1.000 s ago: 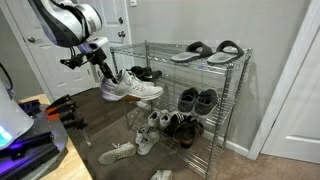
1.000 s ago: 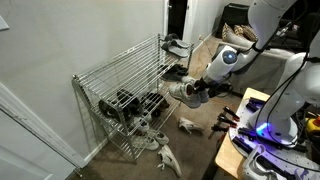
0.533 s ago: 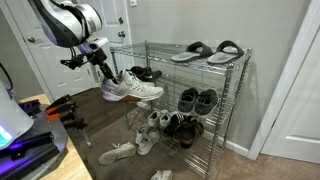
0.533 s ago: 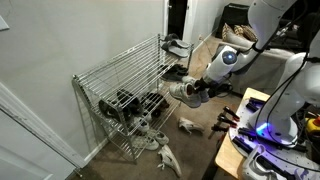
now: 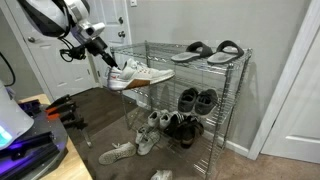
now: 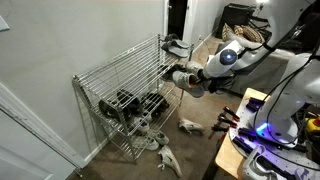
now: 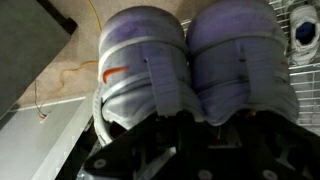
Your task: Remove the grey shoes from the middle rack and put them on the top rack
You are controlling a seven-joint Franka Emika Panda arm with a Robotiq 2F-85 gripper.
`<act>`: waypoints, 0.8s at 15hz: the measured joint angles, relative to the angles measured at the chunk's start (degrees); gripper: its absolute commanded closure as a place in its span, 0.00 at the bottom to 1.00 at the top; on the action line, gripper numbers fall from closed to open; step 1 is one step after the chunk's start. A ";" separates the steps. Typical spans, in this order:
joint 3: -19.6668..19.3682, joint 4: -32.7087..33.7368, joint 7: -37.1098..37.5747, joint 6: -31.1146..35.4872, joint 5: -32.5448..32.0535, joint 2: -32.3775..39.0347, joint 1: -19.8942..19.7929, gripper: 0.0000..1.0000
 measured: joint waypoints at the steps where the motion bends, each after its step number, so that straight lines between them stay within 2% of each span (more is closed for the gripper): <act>1: 2.37 0.55 -2.87 -1.98 3.29 -1.35 -0.65 0.95; 6: 10.25 0.50 -13.32 -9.81 15.62 -9.66 -1.29 0.95; 9: 13.04 0.60 -18.47 -13.93 21.21 -13.39 -1.28 0.95; 12: 14.53 0.61 -27.26 -16.73 28.06 -15.78 -1.23 0.95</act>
